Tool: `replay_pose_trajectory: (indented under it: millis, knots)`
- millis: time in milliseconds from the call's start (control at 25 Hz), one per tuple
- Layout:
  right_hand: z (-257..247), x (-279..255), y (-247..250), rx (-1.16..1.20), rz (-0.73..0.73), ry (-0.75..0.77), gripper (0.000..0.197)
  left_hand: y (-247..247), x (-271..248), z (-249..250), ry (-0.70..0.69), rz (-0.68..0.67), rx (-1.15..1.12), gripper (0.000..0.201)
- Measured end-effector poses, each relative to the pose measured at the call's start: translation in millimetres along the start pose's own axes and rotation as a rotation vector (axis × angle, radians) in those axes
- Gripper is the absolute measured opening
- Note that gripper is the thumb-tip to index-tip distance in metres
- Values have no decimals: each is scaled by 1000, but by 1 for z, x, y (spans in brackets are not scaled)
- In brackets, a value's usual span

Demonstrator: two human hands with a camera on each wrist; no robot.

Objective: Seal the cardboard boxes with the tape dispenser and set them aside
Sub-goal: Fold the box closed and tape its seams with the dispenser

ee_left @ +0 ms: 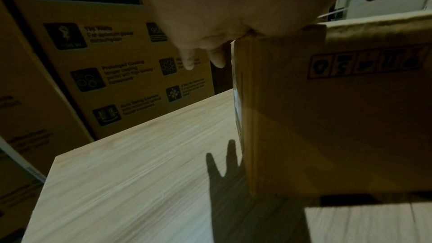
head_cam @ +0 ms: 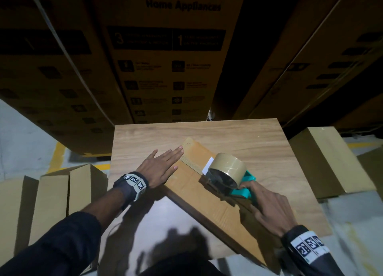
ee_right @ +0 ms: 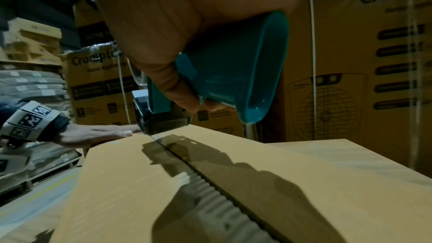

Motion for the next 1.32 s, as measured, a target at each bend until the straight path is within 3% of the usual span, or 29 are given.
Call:
replay_pose_trajectory:
  millis: [360,640,960,1080,1320]
  knots:
    - [35,-71,4,15,36,-123,59,-1,0,1,-19,27,27,58]
    - [34,-66,-20,-45,39,-104,72,0,0,2,-15,36,51,58]
    - [42,-69,-29,-58,30,-105,66,7,-7,17,-41,96,145,64]
    - [43,-72,-33,-41,26,-115,65,-4,-16,64,-170,69,188,75]
    - [43,-74,-37,5,35,-100,66,-42,-24,140,-281,-47,211,132]
Point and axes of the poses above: each hand's wrist, its own x-axis towards the middle knuckle, its own y-axis out of the back of the hand, z = x × y, the point moved 8 cm from there along x, towards the middle knuckle, and after that the axes turned 11 degrees about y, right-handed, at the moved point
